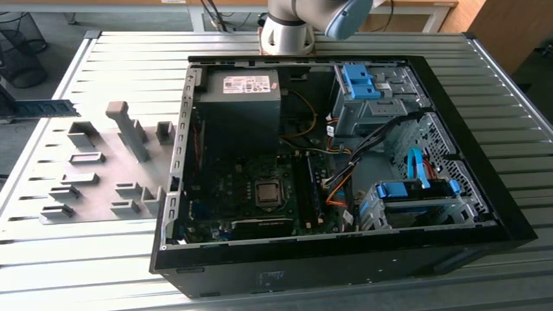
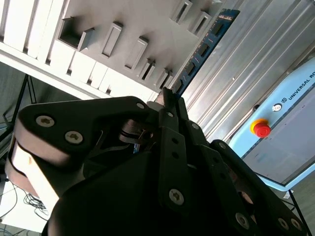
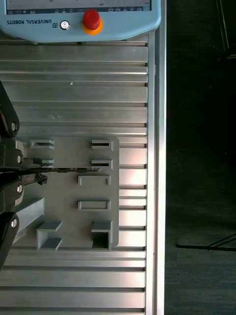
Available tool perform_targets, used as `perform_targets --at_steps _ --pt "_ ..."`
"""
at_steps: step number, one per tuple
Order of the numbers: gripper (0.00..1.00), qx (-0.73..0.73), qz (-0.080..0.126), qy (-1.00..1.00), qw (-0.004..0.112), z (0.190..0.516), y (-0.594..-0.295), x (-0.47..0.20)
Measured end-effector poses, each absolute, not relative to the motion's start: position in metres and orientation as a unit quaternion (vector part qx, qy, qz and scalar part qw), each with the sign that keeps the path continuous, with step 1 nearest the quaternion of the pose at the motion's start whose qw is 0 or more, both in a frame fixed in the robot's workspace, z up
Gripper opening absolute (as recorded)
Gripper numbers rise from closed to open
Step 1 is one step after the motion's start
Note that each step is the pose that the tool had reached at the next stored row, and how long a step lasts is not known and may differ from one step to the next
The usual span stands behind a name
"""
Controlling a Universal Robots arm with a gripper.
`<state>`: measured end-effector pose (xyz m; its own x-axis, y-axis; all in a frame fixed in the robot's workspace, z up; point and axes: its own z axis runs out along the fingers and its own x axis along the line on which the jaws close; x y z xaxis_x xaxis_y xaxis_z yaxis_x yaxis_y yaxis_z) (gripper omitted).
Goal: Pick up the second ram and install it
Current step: 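Pick up the second ram and move it above second insertion slot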
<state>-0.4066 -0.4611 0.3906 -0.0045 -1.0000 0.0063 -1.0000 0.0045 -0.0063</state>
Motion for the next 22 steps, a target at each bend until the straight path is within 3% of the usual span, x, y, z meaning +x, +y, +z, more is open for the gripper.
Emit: perform_targets --at_steps 22 --pt "0.14 0.706 0.004 -0.709 0.0 0.391 -0.461 -0.397"
